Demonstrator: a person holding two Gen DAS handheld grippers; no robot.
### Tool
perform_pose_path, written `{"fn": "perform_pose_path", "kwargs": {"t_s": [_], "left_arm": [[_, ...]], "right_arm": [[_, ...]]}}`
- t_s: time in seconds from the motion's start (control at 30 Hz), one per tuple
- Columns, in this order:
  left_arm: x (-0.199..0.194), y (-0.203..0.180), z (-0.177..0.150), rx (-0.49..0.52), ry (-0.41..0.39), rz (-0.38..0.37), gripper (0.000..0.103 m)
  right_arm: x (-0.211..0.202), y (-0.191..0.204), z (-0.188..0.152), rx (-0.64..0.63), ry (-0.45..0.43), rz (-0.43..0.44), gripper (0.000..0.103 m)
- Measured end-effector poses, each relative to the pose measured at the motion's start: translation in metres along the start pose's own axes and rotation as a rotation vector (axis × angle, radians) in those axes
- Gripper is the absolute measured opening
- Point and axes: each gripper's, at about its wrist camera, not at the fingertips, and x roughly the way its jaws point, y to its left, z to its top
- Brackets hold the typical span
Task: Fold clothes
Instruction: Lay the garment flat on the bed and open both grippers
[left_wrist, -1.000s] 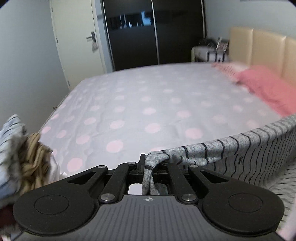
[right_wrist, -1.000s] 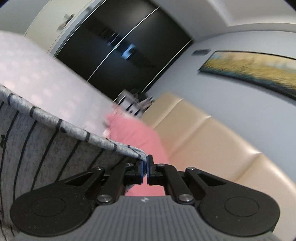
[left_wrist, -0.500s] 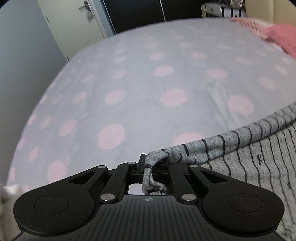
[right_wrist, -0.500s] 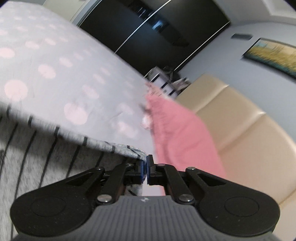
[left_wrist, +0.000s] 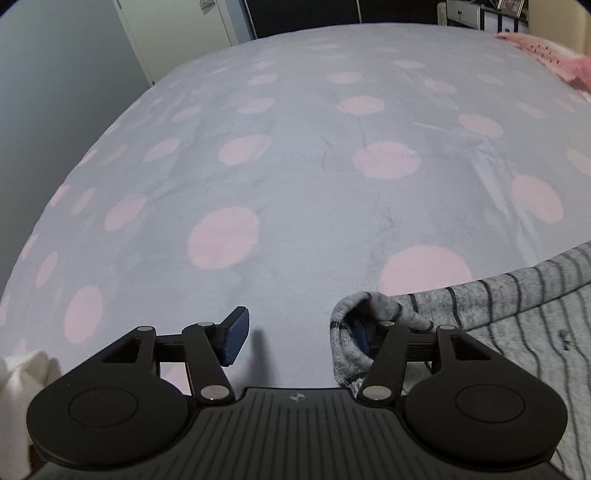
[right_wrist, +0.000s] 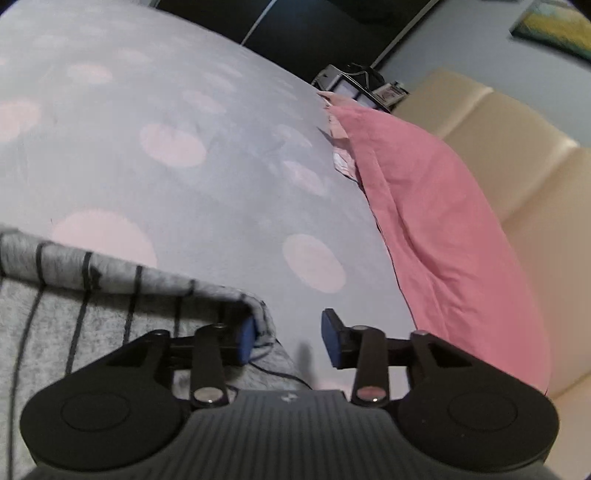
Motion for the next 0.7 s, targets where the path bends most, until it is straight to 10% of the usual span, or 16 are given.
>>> {"fn": "perform_pose_path", "kwargs": {"t_s": [0.13,0.3,0.47,0.7], "left_arm": [[-0.035,-0.007,0.005,0.085,-0.066,0.009,0.054],[-0.062,-0.026,0.019,0.143,-0.101,-0.052,0.048],[-0.066,-0.067,0.014,0.254,-0.073,-0.342,0.032],[-0.023,-0.121,-0.006,0.333,0.009,-0.414,0.032]], "right_arm": [[-0.045,-0.007,0.0,0.024,-0.1,0.053,0.047],[-0.097,0.015,-0.001,0.038,-0.173,0.345,0.023],[-0.106,0.062,-0.007,0.005,-0.107,0.607,0.015],[-0.087,0.096,0.017,0.025,-0.101,0.671,0.016]]}}
